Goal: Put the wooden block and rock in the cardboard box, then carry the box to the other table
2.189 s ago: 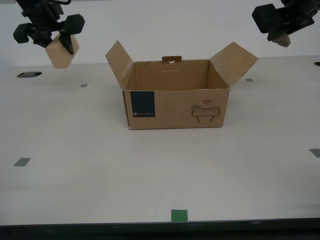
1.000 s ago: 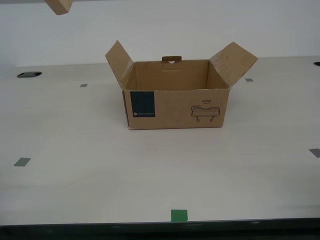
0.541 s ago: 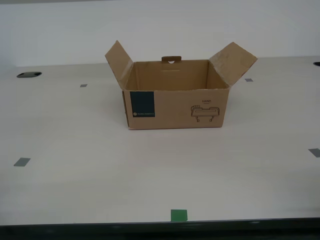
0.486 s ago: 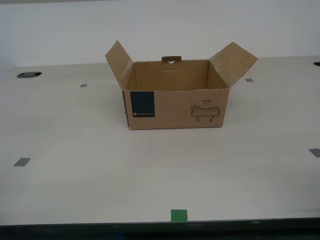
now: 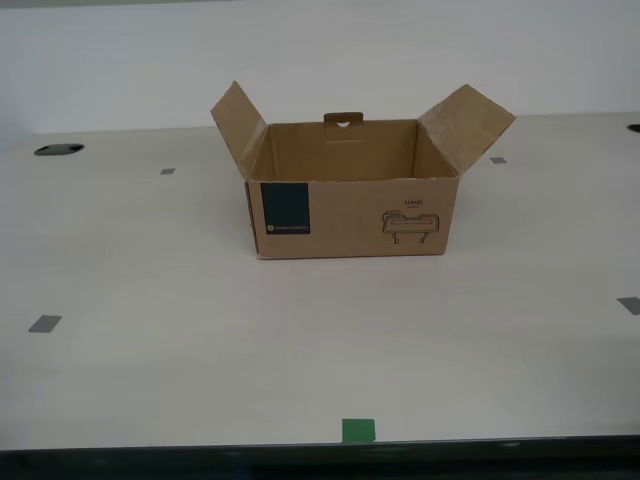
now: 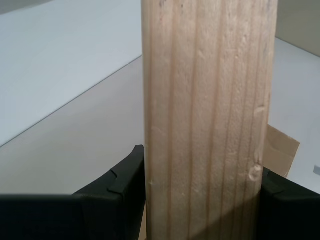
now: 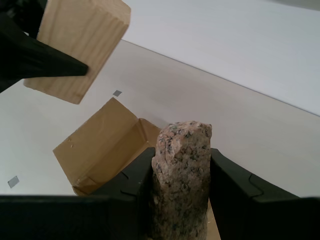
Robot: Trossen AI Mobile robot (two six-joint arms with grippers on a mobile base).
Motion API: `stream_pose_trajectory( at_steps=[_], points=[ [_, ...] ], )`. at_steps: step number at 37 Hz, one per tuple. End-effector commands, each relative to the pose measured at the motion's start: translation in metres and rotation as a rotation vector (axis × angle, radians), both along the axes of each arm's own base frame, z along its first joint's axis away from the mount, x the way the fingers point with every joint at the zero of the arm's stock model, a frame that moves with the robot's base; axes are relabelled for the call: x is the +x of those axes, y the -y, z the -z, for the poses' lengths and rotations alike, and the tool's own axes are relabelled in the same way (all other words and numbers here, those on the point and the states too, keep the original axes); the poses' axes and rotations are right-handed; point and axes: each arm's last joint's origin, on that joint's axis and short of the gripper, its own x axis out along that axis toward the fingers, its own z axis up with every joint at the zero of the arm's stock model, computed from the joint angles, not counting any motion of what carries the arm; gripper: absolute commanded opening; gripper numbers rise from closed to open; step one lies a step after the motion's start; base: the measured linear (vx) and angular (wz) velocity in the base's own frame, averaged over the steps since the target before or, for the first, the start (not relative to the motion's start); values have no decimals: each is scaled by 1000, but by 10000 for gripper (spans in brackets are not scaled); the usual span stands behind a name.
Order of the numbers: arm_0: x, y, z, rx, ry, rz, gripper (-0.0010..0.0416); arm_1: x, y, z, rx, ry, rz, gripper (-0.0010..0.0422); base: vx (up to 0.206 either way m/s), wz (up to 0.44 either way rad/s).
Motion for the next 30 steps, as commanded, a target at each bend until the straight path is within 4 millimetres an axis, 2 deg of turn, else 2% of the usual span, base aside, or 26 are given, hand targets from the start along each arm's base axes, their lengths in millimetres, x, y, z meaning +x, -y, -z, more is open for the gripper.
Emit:
stream_pose_trajectory(
  at_steps=[1,9,18,30],
  points=[
    [0,-4,8,4,-3,-19,-1,0,4,12,3,6,22,-1,0,0],
    [2,-13,43,16,-19,-34,-1,-4,10,52,23,-44,35,-1,0,0],
    [-1,-25,83,68,4,-49,-1,-8,11,85,5,-95,12,-1,0,0],
    [1,-32,140,66,-68,-47,-1,-16,12,110,24,-131,-16,-1,0,0]
  ],
)
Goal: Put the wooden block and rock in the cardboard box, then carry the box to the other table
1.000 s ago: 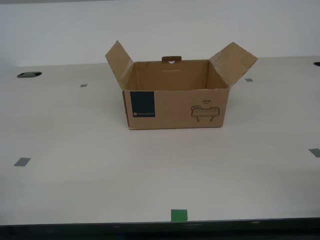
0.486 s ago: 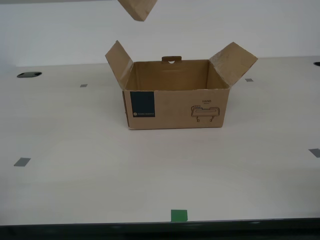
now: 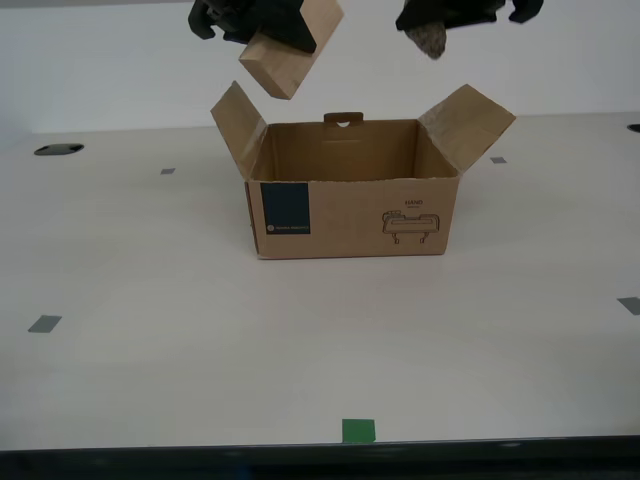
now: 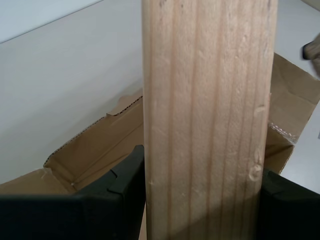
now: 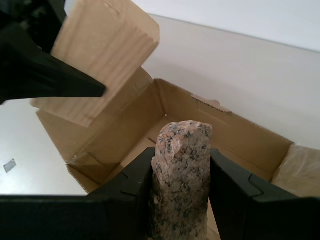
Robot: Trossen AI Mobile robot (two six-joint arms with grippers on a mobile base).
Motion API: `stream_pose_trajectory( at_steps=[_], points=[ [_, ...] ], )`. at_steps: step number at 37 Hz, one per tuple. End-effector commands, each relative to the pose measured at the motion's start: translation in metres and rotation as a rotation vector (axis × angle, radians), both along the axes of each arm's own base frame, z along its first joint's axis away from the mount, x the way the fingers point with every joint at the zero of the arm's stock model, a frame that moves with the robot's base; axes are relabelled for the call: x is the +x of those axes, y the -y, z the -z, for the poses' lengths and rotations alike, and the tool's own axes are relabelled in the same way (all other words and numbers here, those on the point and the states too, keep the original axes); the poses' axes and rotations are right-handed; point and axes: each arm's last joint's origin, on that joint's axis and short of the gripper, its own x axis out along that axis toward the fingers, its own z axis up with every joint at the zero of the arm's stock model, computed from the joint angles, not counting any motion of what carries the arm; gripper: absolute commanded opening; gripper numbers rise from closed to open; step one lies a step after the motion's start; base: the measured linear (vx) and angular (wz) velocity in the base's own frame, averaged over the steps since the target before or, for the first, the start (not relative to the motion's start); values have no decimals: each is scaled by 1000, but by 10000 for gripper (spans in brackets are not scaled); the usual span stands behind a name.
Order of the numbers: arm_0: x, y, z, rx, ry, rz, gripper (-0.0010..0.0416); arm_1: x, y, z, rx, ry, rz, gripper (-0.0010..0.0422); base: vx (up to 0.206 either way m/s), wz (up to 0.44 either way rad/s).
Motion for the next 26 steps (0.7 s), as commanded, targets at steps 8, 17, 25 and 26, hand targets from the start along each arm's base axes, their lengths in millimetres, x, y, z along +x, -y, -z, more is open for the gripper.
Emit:
stream_pose_trajectory(
  at_steps=[8,17,25,26],
  points=[
    [14,-13,42,-19,-49,-19,-1,-7,1,21,19,1,-16,-1,0,0],
    [21,-16,55,-29,-68,-20,-1,-13,4,32,15,-3,-20,-1,0,0],
    [21,-17,60,-34,-84,-20,0,-12,5,42,25,-23,-19,0,0,0],
    [21,-17,60,-34,-85,-19,0,-12,5,44,26,-26,-19,0,0,0]
  ],
)
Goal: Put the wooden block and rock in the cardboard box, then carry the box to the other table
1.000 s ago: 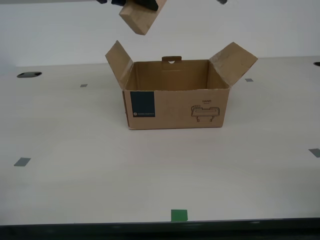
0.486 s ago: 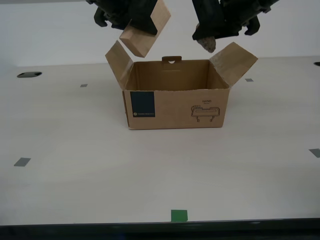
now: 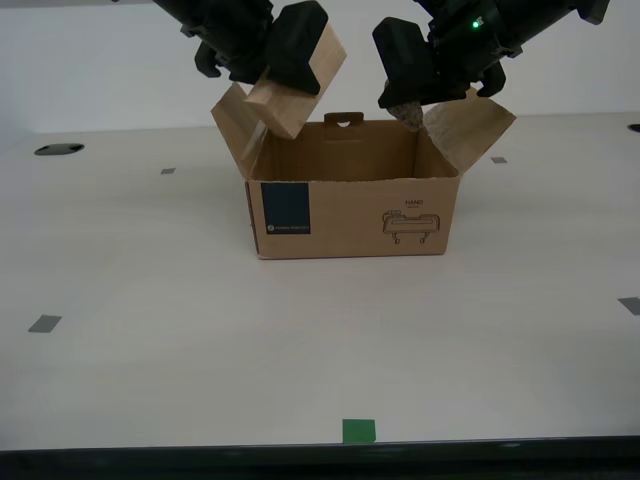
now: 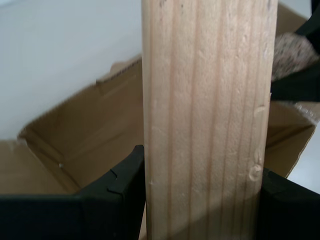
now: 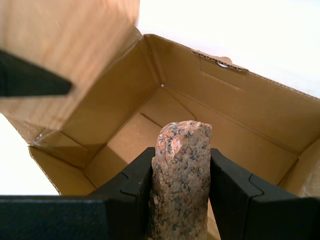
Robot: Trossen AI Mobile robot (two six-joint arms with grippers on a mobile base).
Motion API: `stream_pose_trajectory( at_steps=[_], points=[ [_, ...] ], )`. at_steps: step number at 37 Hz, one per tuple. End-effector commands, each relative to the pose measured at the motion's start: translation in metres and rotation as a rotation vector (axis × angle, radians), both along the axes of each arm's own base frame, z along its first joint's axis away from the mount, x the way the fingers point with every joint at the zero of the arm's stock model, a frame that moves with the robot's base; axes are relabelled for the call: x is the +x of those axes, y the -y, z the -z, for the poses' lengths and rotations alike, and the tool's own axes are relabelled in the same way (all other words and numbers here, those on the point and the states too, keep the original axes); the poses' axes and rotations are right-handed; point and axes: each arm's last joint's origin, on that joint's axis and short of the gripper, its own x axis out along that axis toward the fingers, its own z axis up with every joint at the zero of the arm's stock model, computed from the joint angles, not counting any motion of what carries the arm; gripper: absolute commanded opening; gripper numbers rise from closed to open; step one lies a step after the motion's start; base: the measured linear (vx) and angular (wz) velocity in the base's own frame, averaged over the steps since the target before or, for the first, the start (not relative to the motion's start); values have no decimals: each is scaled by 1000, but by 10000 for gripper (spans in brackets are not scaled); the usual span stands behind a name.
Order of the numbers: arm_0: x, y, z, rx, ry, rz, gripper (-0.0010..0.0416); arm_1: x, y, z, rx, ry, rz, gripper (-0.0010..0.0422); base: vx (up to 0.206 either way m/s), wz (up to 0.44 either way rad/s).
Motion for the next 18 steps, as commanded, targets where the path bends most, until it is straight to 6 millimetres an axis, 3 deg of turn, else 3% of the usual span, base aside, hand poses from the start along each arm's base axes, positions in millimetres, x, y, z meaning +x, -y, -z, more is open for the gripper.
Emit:
stream_pose_trajectory(
  at_steps=[1,18],
  points=[
    [0,0,0,5,-2,-2,0,0,1,3,-1,-6,0,0,0,0],
    [0,-1,0,6,-2,-1,1,3,4,-2,-93,-32,-70,0,0,0]
  ],
)
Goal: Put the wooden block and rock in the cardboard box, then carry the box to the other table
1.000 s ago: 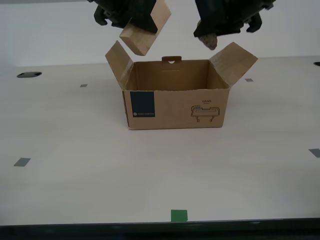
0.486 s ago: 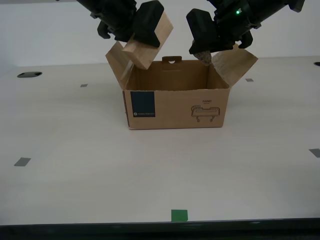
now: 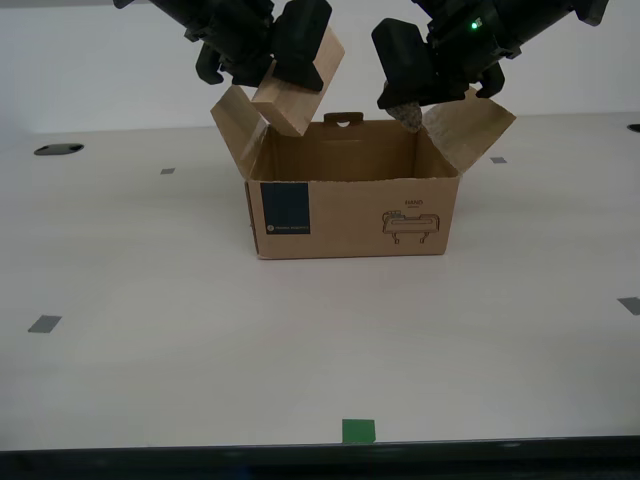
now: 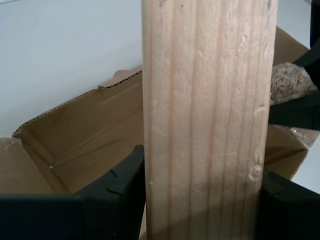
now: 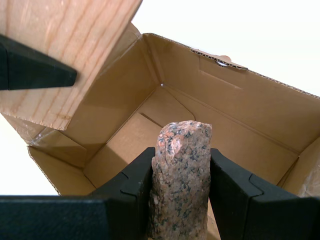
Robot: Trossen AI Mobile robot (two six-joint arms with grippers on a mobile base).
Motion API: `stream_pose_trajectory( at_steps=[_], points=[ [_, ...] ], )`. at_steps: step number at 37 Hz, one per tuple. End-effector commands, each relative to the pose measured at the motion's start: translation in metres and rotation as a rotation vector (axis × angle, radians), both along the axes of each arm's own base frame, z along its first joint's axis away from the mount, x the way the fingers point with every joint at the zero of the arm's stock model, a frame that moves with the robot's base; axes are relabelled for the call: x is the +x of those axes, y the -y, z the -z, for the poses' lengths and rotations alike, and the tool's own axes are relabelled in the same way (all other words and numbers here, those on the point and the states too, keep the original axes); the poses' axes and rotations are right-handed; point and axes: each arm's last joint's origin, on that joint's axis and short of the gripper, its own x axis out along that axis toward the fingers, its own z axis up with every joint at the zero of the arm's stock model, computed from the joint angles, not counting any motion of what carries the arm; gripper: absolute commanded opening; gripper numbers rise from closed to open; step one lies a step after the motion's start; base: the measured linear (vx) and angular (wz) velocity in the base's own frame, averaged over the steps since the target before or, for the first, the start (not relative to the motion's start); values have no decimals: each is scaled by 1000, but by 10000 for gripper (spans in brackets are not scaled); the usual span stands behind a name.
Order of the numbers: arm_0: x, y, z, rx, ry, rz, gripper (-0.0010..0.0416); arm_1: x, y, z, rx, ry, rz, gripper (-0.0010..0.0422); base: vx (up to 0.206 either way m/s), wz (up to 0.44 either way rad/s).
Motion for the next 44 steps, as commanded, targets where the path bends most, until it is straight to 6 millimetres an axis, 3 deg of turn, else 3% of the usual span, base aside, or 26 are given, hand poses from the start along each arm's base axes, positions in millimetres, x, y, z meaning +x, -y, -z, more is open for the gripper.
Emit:
stream_pose_trajectory(
  at_steps=[1,5,11,38,44],
  points=[
    [0,0,-1,6,3,-2,2,1,1,-2,-11,6,3,0,0,0],
    [0,0,-1,7,1,-1,6,1,1,-3,-12,10,5,7,0,0],
    [0,-1,-1,9,-1,1,36,1,1,-3,-7,12,9,52,0,0],
    [-2,-1,-9,52,-18,34,308,0,2,-3,-8,11,11,270,0,0],
    [0,-2,-14,60,-10,36,349,0,2,-3,-8,11,11,305,0,0]
  ],
)
